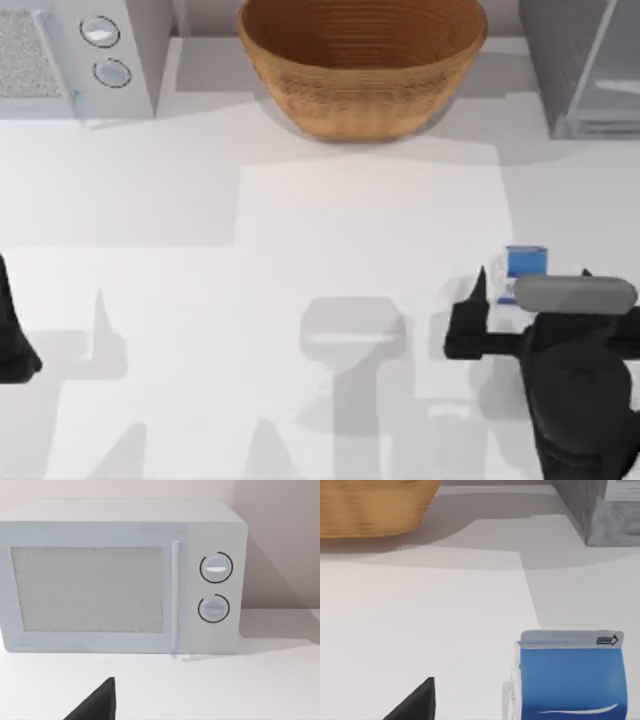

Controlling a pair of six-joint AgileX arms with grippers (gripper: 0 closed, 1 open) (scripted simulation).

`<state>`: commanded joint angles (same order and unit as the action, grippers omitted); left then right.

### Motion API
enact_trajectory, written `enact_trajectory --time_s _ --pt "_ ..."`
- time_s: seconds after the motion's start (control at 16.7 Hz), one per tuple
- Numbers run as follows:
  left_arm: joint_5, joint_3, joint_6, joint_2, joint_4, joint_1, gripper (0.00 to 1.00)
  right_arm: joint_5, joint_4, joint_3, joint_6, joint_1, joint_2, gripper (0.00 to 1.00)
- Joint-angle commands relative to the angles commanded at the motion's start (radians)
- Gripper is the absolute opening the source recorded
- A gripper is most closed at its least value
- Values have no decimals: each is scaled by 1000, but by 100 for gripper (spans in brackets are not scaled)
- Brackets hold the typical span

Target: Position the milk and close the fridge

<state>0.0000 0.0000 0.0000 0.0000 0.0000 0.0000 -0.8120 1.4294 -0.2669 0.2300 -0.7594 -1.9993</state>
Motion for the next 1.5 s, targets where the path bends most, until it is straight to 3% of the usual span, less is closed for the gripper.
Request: enact_trajectory --time_s 0.3,0.66,0.96,1.5 --pt "0 0 0 0 0 0 100 2 -2 1 -2 -1 0 100" --pt "0 0 0 0 0 0 100 99 4 -105 -41 105 -80 100" --pt "0 0 0 0 0 0 100 111 5 -117 -45 117 -89 100" --pt "0 0 0 0 0 0 100 111 5 -117 -45 117 -89 32"
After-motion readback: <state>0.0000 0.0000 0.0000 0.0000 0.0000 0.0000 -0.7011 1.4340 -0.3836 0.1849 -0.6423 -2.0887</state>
